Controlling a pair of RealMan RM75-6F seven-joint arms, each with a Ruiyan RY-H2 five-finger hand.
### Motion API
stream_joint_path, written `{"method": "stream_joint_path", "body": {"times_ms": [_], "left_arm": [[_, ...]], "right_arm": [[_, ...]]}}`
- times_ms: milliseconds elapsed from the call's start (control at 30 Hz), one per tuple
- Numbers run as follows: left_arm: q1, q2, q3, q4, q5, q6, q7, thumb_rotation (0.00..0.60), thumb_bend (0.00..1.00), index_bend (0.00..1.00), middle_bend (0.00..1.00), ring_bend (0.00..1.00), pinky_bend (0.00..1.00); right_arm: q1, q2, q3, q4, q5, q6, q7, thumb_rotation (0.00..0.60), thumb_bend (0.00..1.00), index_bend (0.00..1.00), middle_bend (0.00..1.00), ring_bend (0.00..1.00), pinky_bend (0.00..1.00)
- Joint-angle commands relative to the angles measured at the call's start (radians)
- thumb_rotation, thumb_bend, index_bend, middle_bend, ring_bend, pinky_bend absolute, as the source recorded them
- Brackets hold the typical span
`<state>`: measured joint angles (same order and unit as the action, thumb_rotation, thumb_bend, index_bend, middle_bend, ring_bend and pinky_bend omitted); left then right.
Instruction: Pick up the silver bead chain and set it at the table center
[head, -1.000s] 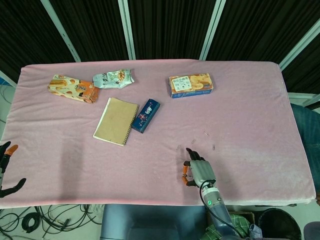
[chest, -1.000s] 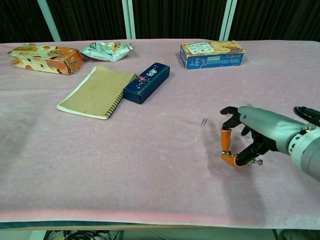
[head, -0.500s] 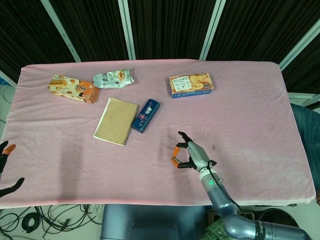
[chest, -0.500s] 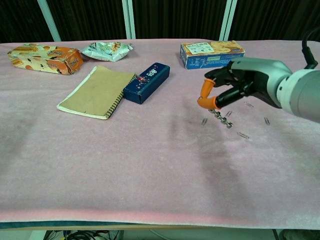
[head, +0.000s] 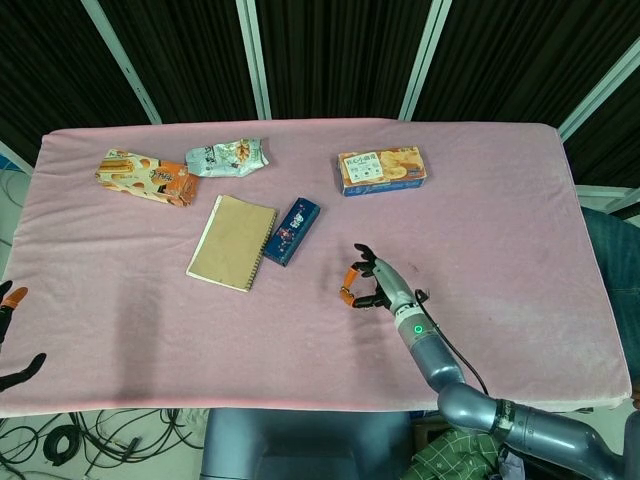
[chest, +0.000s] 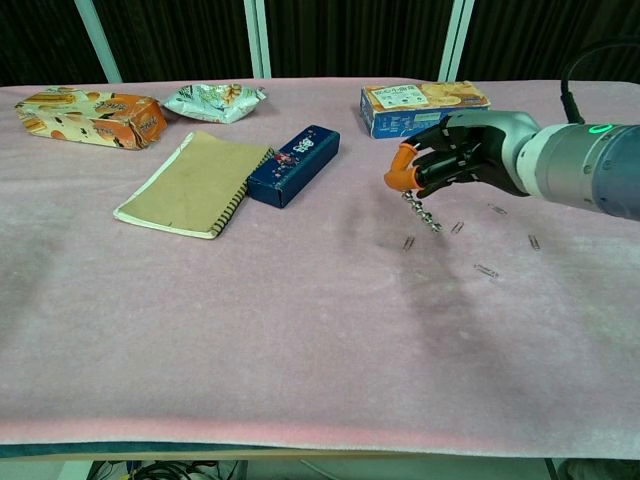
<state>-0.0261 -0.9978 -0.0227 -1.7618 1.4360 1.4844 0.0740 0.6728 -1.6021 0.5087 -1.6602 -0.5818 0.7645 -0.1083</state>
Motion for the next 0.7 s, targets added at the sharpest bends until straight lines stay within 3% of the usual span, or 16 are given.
{"method": "stream_joint_path", "body": {"times_ms": [33, 700], "left_arm": [[-0.002, -0.004, -0.005, 0.0, -0.011, -0.003, 0.008, 0.6, 0.22, 0.12, 0.0, 0.0, 0.0], [-0.014, -0.013, -0.025, 0.002, -0.068, -0.028, 0.029, 0.6, 0.22, 0.12, 0.0, 0.0, 0.0]], "right_arm": [[0.039, -0.041, 0.015, 0.073, -0.02, -0.039, 0.047, 0.588, 0.34, 0.61, 0.0, 0.06, 0.21], [0.139, -0.207, 0.032, 0.395, -0.094, -0.094, 0.248, 0.586, 0.34, 0.61, 0.0, 0.06, 0.21]]}}
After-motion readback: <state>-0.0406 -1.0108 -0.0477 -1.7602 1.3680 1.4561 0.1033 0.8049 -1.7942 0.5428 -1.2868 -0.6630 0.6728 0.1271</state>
